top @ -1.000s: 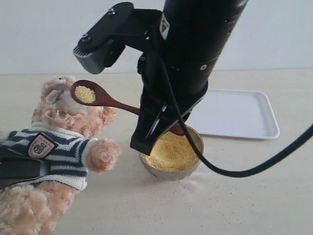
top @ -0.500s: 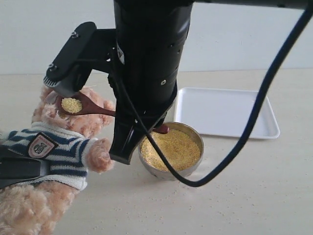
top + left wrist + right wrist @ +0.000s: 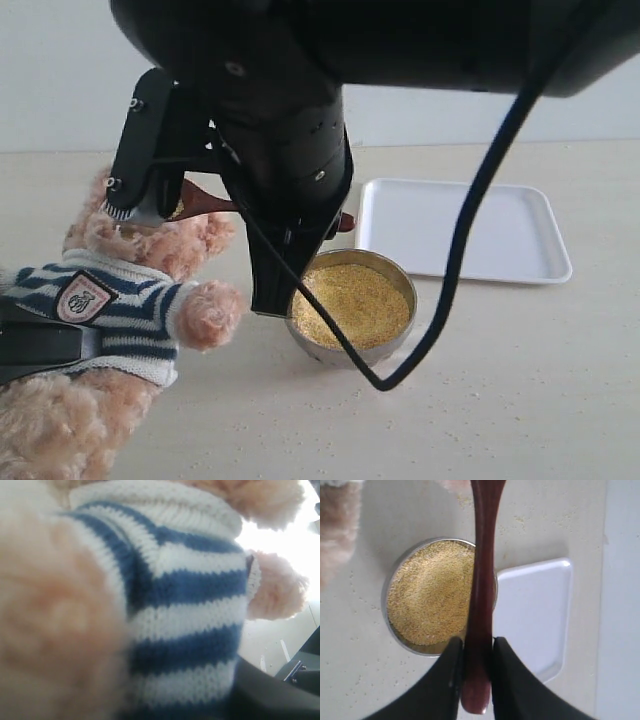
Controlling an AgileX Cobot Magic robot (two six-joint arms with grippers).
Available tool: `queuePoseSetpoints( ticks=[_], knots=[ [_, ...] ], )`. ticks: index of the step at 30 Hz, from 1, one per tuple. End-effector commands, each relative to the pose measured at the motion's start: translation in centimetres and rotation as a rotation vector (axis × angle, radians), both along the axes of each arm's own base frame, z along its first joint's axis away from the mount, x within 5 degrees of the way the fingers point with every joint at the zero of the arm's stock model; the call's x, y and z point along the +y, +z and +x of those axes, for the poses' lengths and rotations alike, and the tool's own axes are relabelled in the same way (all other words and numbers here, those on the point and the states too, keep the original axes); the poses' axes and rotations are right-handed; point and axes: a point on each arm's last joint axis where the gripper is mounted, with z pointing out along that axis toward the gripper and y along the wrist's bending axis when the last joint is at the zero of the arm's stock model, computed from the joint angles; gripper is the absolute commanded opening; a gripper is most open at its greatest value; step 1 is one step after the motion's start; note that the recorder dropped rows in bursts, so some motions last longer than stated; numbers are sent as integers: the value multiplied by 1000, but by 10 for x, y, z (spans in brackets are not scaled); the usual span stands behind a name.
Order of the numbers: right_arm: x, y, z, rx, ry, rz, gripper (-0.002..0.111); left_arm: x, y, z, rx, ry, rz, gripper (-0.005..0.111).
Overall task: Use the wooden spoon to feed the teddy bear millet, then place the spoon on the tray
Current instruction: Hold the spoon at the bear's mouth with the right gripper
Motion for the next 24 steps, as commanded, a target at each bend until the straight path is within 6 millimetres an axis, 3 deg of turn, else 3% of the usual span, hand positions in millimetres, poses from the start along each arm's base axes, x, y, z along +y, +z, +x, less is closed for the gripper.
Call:
queuePoseSetpoints(
  ticks=[1,24],
  knots=[
    [3,-1,5,-60,-21,-17,0,-1,1,0,-2,-1,-24,5],
    [31,-18,-3,-277,22,-111,0,-1,1,0,-2,-2,-26,5]
  ],
)
